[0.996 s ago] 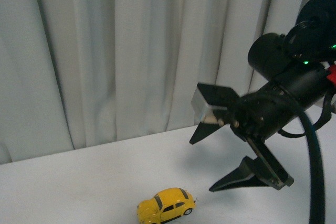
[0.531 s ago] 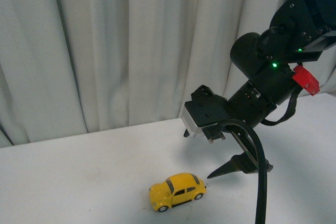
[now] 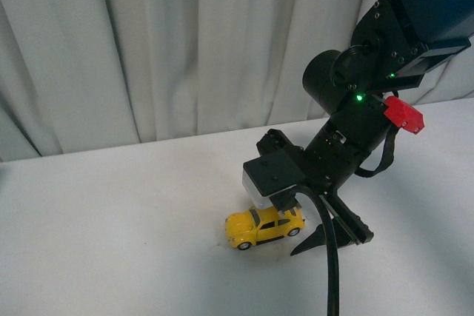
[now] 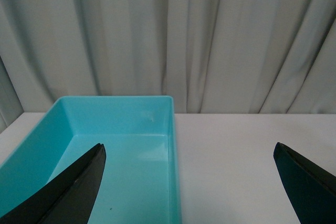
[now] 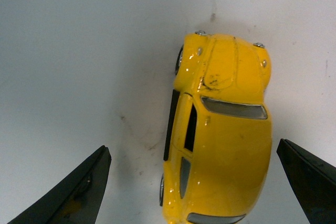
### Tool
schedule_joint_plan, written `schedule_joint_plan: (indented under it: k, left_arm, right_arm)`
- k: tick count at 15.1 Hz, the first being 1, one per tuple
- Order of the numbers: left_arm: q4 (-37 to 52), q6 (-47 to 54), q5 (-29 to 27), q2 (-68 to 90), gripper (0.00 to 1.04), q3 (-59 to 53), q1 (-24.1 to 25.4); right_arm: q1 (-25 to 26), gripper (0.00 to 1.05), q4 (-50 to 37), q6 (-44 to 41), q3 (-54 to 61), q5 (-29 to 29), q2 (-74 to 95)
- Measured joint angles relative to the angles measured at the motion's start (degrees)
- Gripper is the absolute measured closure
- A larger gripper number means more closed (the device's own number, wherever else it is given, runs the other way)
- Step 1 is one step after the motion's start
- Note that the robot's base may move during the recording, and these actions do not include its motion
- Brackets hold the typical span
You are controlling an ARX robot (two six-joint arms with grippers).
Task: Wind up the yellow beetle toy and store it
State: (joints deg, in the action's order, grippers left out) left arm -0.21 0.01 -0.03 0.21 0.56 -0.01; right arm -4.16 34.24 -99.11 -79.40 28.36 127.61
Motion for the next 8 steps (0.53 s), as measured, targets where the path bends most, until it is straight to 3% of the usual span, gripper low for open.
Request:
schedule_joint_plan:
  k: [5,8]
  left_arm:
    - [0.0,0.0,0.0,0.0,0.07,0.0,0.0]
    - [0.0,0.0,0.0,0.0,0.07,0.0,0.0]
  right_arm:
    - [-2.7,0.09,2.1,0.7,-5.1,1.3,2.6]
    - [-2.9,0.37,2.4,1.6,-5.3,0.3,3.3]
